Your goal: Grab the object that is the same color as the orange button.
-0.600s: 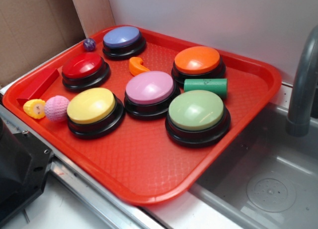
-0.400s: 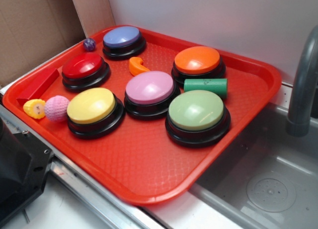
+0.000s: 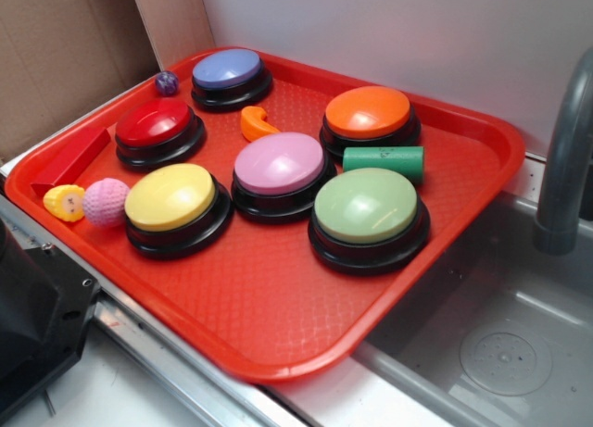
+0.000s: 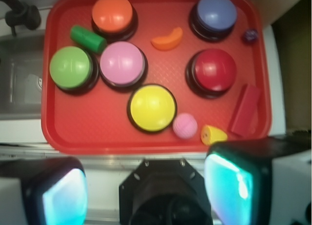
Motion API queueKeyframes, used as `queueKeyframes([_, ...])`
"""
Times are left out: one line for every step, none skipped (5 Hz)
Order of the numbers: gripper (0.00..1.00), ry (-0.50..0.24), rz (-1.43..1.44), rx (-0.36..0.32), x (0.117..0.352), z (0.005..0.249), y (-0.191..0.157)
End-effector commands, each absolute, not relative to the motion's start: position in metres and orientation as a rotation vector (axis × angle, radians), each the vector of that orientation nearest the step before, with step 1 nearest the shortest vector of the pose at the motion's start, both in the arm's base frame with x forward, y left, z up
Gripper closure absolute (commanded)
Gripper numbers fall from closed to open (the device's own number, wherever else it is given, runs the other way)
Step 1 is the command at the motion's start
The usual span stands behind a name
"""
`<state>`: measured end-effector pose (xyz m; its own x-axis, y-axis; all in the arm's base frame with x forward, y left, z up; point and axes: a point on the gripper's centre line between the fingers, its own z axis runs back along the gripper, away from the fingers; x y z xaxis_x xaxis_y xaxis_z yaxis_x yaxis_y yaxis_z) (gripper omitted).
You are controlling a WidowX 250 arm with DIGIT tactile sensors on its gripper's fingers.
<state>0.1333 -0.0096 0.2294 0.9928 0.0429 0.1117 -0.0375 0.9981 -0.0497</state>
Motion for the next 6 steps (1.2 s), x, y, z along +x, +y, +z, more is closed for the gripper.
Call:
queueKeyframes([0.0, -0.154, 0.107, -0.023, 0.181, 0.2, 0.01])
queueKeyframes([0.0, -0.155, 0.195, -0.048, 0.211, 0.173, 0.017])
queueKeyframes([0.0, -0.156, 0.287, -0.049, 0.23, 0.157, 0.021])
queueKeyframes([0.0, -0.155, 0.397, -0.052, 0.26, 0.125, 0.027])
queueKeyframes([0.0, -0.162, 0.5, -0.028, 0.272, 0.106, 0.032])
queueKeyframes([0.0, -0.165, 0.569, -0.05, 0.284, 0.089, 0.039])
